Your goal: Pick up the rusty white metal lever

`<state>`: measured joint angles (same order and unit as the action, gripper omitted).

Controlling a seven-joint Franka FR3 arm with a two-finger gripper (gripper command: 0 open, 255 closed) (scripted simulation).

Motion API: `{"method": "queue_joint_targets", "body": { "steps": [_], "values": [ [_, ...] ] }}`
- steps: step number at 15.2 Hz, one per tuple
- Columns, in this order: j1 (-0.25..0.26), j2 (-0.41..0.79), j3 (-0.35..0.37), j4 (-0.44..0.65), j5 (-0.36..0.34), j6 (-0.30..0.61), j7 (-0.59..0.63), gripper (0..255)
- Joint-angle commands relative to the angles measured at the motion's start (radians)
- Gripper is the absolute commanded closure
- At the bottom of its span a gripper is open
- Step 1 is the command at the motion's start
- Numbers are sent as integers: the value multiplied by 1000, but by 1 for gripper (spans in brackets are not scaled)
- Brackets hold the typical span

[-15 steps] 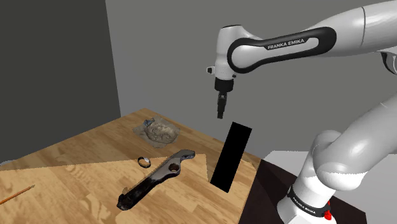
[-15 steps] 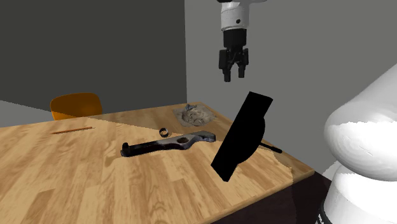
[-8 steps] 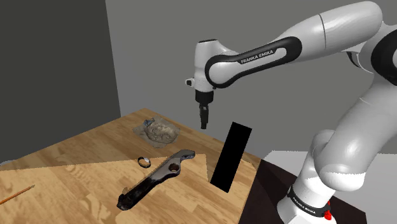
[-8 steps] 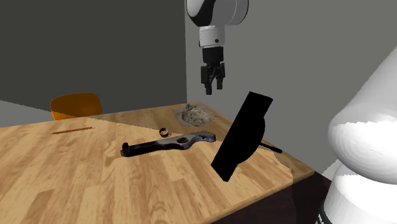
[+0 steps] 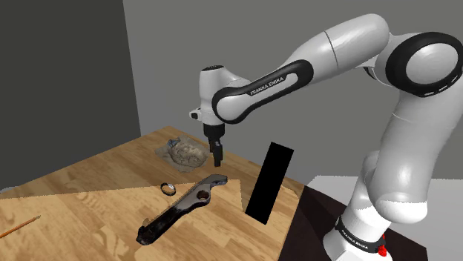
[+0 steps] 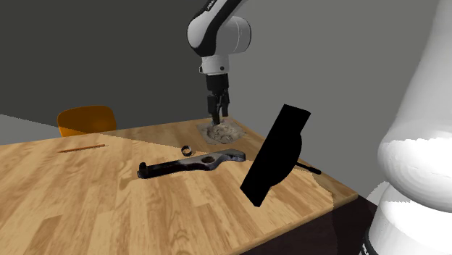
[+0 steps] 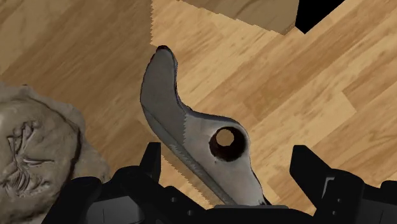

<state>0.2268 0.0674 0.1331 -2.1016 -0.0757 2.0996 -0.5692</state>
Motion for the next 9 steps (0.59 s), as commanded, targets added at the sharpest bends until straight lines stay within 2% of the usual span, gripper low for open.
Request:
{"method": "queue_joint_targets", "body": {
  "steps": [1,9],
  "values": [
    [16,62,16,36,-11,21,-23,0],
    [89,292,73,186,-74,78,-102,0]
  ]
}}
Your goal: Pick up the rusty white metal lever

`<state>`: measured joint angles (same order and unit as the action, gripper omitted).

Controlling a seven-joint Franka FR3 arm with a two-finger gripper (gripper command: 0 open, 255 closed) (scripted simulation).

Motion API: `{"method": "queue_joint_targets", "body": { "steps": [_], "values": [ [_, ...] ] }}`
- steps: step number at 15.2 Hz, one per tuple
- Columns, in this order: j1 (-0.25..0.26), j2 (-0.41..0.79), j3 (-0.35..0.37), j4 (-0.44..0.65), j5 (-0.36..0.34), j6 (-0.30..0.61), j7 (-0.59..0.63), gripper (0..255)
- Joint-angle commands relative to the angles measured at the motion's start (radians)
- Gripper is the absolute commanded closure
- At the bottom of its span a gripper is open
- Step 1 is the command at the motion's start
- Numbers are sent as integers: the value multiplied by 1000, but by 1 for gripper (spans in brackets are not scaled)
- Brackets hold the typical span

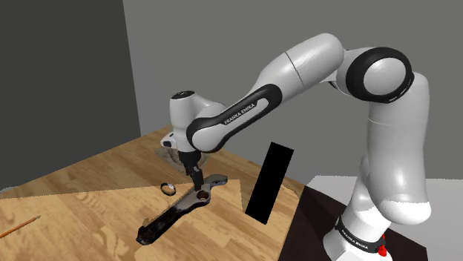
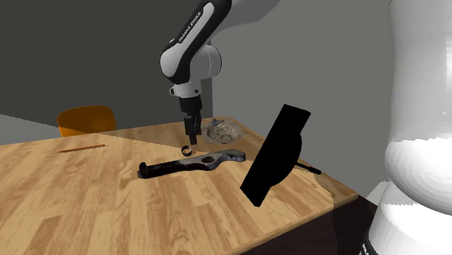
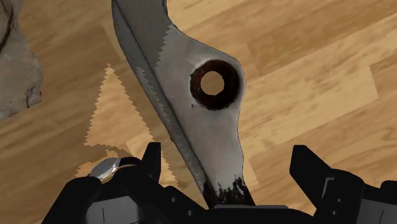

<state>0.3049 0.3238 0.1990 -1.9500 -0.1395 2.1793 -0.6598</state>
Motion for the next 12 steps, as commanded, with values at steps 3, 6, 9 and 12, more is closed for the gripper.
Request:
{"method": "queue_joint_targets", "body": {
  "steps": [3,6,9,12],
  "values": [
    [42,119,25,94,-38,12,-39,0],
    [55,155,29,112,-50,26,-47,0],
    [58,181,24,108,-59,56,-40,0],
    [62,213,18,105,-69,90,-33,0]
  ]
}}
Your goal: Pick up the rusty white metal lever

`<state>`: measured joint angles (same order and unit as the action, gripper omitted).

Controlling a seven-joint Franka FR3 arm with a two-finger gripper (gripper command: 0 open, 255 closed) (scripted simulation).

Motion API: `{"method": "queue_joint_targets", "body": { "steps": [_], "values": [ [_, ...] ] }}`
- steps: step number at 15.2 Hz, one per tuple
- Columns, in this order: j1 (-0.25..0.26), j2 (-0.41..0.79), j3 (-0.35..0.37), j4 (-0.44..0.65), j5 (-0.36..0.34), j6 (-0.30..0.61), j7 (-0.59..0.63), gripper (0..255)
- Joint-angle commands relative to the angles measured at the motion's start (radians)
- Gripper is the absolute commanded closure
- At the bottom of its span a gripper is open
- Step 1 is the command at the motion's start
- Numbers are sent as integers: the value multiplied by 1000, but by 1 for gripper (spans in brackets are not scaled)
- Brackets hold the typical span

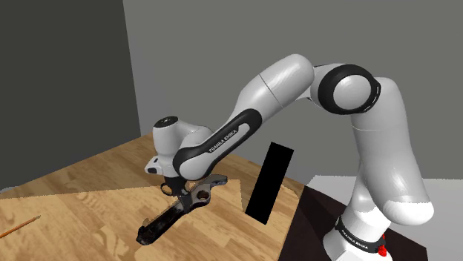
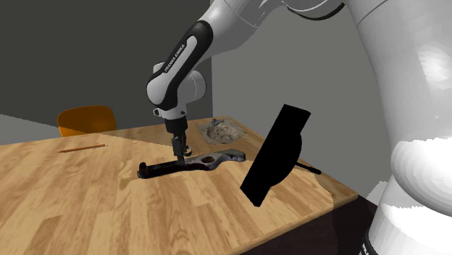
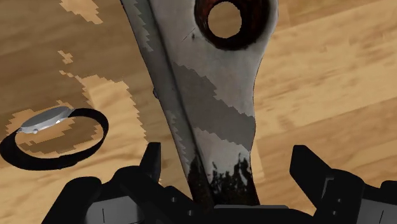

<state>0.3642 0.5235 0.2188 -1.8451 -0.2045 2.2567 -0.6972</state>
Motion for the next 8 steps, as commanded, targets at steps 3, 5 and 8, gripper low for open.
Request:
{"method": "queue_joint_targets", "body": {
  "steps": [3,5,8],
  "values": [
    [3,14,-2,2,-4,12,4,255],
    [3,14,-2,3,-4,11,4,255],
    [4,14,-2,3,-4,10,5,255]
  ]
}}
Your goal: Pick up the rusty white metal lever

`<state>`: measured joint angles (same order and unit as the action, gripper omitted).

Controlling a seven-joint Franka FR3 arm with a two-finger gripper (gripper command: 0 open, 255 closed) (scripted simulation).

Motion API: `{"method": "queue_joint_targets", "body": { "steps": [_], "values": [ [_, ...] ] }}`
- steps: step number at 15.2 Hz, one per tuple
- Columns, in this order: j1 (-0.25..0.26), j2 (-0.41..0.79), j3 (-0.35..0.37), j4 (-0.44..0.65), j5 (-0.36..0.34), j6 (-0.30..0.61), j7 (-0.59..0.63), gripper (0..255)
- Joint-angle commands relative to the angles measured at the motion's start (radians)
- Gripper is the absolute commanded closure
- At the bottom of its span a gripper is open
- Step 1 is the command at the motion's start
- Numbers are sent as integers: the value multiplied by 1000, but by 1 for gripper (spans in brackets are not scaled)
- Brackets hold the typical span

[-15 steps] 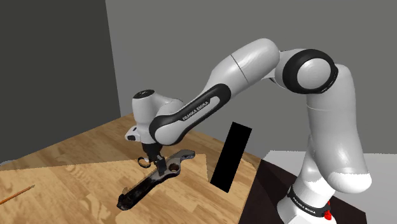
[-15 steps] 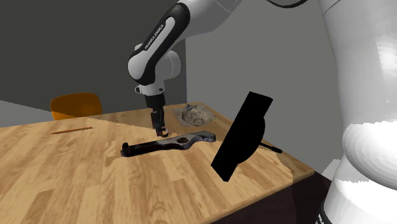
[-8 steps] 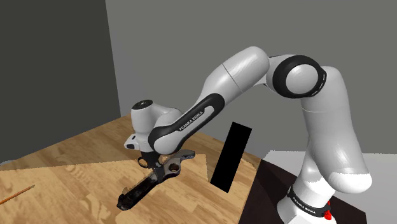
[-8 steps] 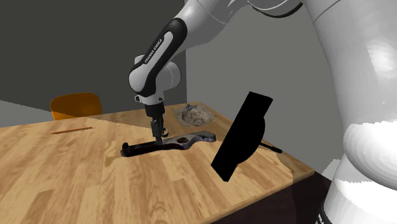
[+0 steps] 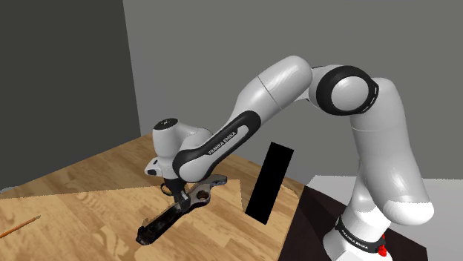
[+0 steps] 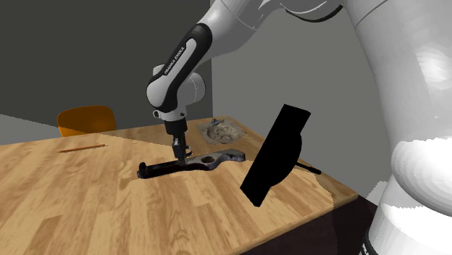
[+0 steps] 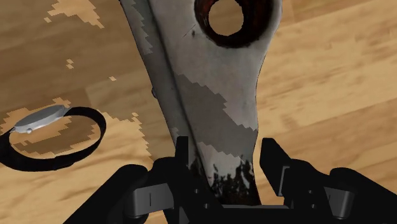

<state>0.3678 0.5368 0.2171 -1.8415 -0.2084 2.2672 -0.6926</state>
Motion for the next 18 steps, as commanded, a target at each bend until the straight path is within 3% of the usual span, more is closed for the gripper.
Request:
{"method": "queue_joint_targets", "body": {
  "steps": [1,18],
  "values": [
    [0,1,0,0,0,0,0,255],
    [-15,-116,21,24,38,-138,-29,255]
  ]
}}
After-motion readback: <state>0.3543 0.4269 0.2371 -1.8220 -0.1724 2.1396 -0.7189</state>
